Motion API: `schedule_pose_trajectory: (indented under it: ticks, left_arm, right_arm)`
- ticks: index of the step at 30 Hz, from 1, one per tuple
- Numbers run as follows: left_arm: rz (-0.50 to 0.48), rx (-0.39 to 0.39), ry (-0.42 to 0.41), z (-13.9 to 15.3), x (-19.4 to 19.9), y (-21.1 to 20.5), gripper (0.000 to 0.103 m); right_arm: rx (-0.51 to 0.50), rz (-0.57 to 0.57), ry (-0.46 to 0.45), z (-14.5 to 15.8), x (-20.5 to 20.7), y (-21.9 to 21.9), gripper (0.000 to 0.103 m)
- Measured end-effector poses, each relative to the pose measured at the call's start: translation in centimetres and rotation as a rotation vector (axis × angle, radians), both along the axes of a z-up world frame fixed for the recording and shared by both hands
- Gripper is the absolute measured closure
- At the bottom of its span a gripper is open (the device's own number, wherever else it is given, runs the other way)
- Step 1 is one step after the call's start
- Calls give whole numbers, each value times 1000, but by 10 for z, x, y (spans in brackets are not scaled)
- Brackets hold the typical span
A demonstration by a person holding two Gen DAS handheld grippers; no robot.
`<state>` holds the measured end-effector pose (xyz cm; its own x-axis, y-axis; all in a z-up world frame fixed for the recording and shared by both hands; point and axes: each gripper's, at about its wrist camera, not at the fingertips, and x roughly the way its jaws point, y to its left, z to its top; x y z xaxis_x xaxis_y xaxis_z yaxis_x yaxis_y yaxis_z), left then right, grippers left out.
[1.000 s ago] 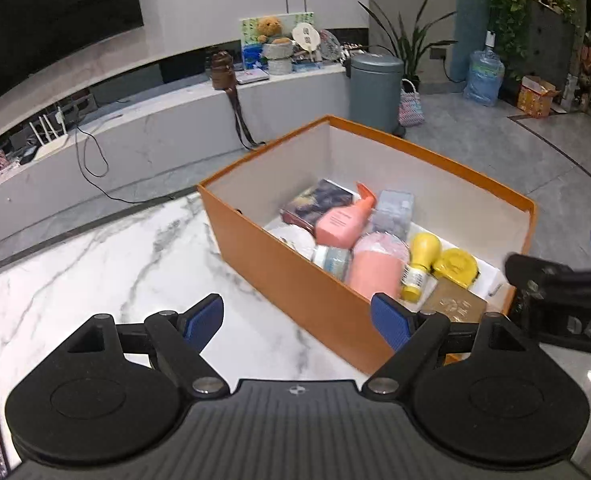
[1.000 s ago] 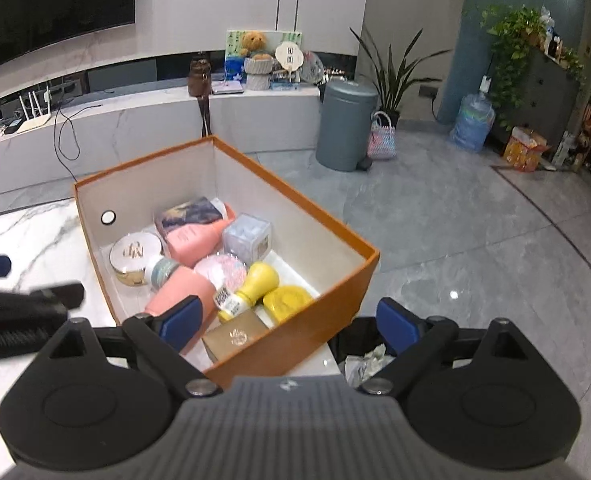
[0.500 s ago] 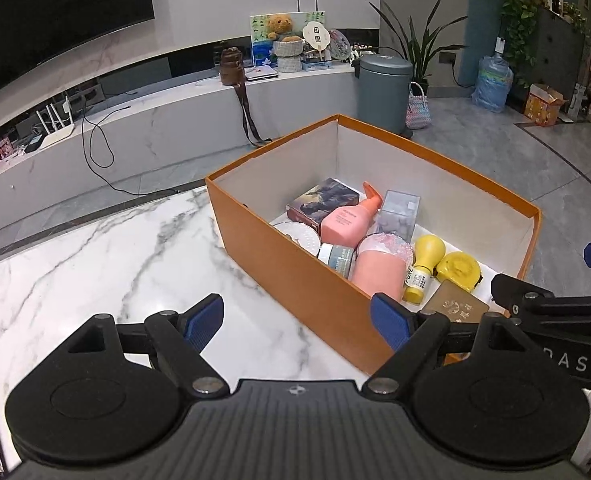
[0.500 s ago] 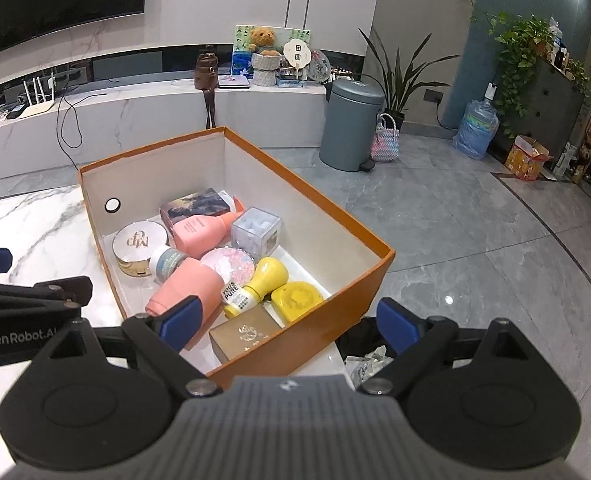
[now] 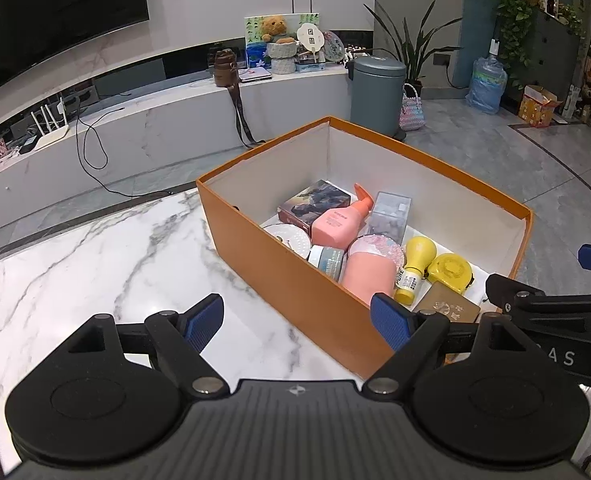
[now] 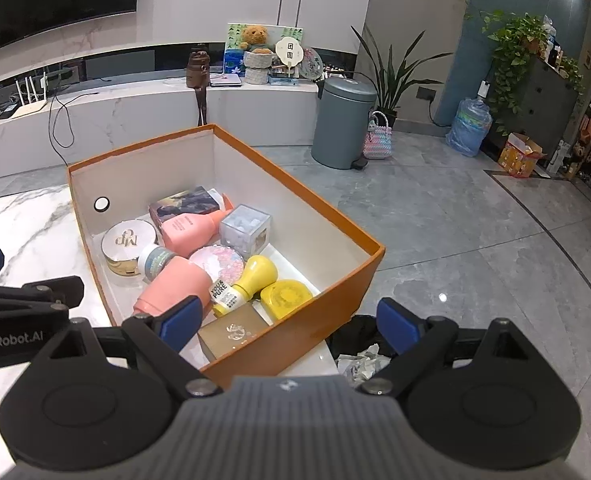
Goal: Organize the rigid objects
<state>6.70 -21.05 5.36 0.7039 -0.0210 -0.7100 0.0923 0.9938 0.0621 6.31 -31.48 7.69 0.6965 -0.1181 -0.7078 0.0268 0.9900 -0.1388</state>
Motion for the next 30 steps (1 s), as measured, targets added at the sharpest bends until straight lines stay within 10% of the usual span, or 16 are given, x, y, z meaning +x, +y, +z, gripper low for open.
schedule_pose_trajectory:
  ticks: [30]
  left_arm:
    - [-4, -9, -1, 1, 0, -2, 6]
  right_arm:
    - [-2, -6, -1, -1, -1, -2, 11]
